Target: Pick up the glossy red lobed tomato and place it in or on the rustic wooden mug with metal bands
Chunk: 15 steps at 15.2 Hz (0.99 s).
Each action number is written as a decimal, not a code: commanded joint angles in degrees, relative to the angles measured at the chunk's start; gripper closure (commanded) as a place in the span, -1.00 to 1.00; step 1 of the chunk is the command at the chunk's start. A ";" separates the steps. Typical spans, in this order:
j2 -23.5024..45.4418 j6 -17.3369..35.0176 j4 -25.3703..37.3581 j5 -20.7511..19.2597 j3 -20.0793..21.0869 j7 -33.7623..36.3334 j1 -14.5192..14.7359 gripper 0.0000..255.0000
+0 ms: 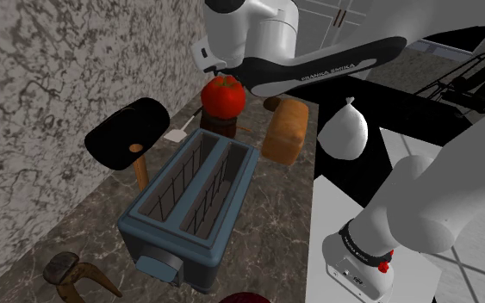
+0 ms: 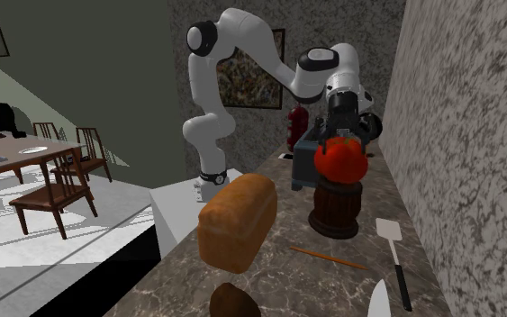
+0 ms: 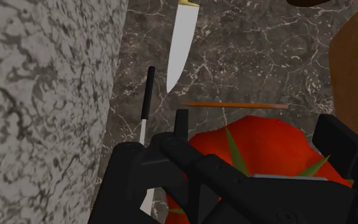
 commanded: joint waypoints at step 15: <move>-3.21 -5.96 1.79 3.19 2.19 -1.68 2.07 -1.00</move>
